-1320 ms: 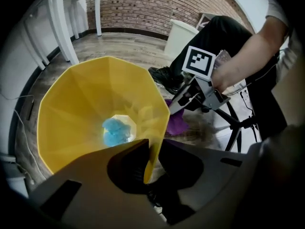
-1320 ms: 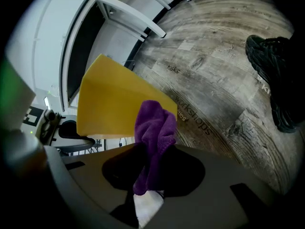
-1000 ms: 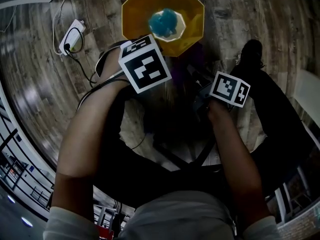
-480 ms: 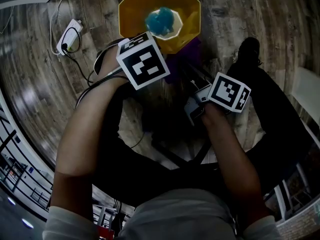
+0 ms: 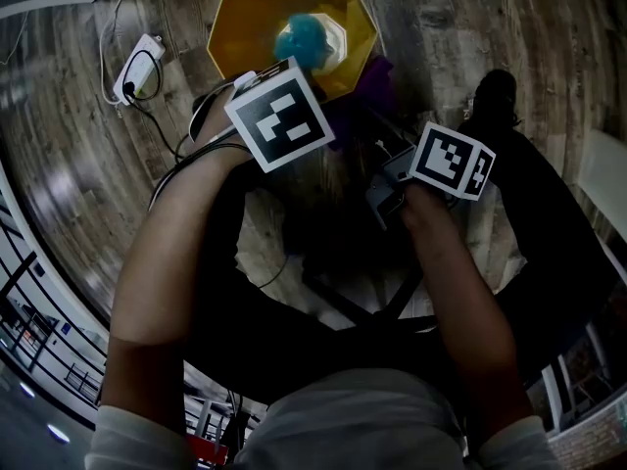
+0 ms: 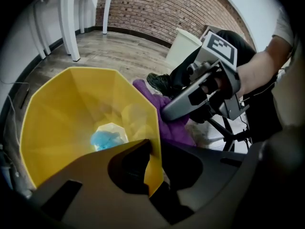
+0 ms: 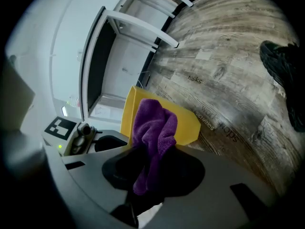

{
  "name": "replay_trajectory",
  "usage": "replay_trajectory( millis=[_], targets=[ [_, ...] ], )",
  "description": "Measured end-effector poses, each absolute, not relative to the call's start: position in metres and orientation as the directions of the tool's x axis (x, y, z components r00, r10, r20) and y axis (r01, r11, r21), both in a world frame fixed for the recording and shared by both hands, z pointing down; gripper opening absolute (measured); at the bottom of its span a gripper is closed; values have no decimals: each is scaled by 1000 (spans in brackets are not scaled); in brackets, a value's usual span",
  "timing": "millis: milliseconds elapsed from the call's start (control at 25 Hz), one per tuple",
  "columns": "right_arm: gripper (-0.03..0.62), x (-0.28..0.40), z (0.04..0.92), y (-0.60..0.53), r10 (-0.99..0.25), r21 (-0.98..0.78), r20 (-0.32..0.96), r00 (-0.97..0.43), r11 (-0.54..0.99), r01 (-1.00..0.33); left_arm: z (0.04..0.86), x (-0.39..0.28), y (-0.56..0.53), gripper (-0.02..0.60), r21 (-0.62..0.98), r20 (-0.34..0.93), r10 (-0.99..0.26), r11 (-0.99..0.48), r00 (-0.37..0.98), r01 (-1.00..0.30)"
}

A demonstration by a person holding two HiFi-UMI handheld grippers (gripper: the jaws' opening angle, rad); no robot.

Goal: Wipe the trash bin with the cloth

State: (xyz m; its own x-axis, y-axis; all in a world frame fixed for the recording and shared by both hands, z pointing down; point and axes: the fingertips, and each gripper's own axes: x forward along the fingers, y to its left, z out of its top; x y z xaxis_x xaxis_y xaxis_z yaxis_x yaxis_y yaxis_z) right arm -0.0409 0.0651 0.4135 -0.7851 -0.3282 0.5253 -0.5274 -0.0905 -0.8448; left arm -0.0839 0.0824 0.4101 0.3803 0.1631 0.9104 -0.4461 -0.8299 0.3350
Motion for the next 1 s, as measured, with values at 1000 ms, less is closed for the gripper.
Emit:
replay_trajectory(
  millis=[1000],
  targets=[
    [114,-63,527,62,-69,-745,660,-748,69,-664,410,-87,88,52,363,904,197,-823,380,-437]
  ],
)
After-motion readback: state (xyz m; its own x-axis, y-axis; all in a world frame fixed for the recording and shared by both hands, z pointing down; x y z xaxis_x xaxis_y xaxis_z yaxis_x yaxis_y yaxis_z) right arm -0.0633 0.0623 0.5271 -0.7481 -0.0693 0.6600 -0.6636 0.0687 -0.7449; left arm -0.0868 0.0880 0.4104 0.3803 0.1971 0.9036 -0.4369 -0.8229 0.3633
